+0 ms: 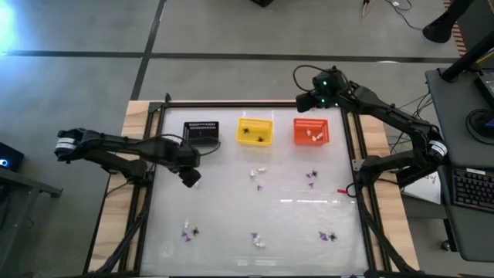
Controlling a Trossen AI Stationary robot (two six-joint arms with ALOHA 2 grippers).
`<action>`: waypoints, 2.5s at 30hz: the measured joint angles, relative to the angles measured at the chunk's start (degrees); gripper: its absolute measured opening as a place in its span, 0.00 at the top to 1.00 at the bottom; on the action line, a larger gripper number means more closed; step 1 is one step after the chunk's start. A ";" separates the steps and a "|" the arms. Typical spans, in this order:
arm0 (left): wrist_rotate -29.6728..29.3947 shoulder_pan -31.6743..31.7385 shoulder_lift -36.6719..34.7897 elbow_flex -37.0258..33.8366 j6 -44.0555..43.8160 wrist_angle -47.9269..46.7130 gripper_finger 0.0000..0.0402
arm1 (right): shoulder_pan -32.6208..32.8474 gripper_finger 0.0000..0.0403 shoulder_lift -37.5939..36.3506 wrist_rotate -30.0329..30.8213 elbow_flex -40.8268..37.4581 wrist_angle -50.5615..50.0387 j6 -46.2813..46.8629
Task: Sort Halloween decoration
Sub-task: Put the black spider toy into the yellow bin
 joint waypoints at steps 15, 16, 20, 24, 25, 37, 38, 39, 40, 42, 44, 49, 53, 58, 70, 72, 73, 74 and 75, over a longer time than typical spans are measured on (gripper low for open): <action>3.40 1.67 13.23 -0.30 0.45 5.63 0.70 | 1.88 0.64 0.04 0.02 -1.78 -2.88 0.13; 3.39 1.98 14.03 -0.54 0.45 5.53 0.70 | 2.14 0.64 0.04 0.02 -1.80 -3.27 0.15; 3.84 3.89 16.36 -1.21 1.24 5.55 0.70 | 3.38 0.65 0.04 0.02 -1.85 -3.86 0.14; 6.36 5.72 17.76 -1.27 3.95 6.17 0.70 | 4.46 0.65 0.04 0.00 -1.85 -4.70 0.15; 6.79 5.98 17.97 -1.28 4.92 6.57 0.70 | 4.74 0.64 0.04 0.02 -1.87 -4.78 0.17; 7.58 6.93 19.41 -3.39 10.18 9.66 0.77 | 7.25 0.65 0.04 0.02 -1.89 -4.85 0.33; 7.76 6.93 19.27 -3.37 10.99 9.70 0.80 | 7.29 0.65 0.04 0.02 -1.89 -4.85 0.33; 7.95 6.95 19.15 -3.20 11.98 9.69 0.83 | 7.28 0.65 0.02 0.02 -1.89 -4.85 0.33; 8.29 6.95 18.99 -2.92 13.22 9.66 0.86 | 7.28 0.65 0.02 0.02 -1.89 -4.85 0.33; 8.92 6.95 18.79 -2.50 16.70 9.56 0.94 | 7.28 0.65 0.02 0.02 -1.89 -4.85 0.33; 8.94 6.97 18.82 -2.11 19.65 9.17 0.98 | 7.28 0.65 0.02 0.03 -1.89 -4.85 0.32; 11.45 7.19 18.75 -1.88 24.50 9.65 0.99 | 7.28 0.65 0.02 0.04 -1.89 -4.85 0.31; 12.08 7.19 17.48 -1.88 24.93 10.13 1.00 | 7.28 0.65 0.02 0.04 -1.89 -4.85 0.24; 12.35 7.50 12.44 -1.88 25.34 10.06 1.00 | 7.28 0.65 0.02 0.04 -1.89 -4.85 0.17; 13.00 15.68 2.78 4.51 28.00 17.74 1.00 | 7.28 0.65 0.02 0.06 -1.89 -4.74 0.31; 12.97 18.08 2.75 6.66 29.80 20.36 1.00 | 7.28 0.65 0.02 0.05 -1.89 -4.71 0.31; 12.91 19.25 2.98 7.75 30.94 21.41 1.00 | 7.28 0.65 0.02 0.06 -1.89 -4.70 0.30; 12.87 20.32 3.47 8.92 32.06 22.17 1.00 | 7.28 0.65 0.02 0.04 -1.87 -4.70 0.24; 12.85 21.38 4.20 10.29 33.36 22.74 1.00 | 7.28 0.65 0.02 0.06 -1.83 -4.70 0.22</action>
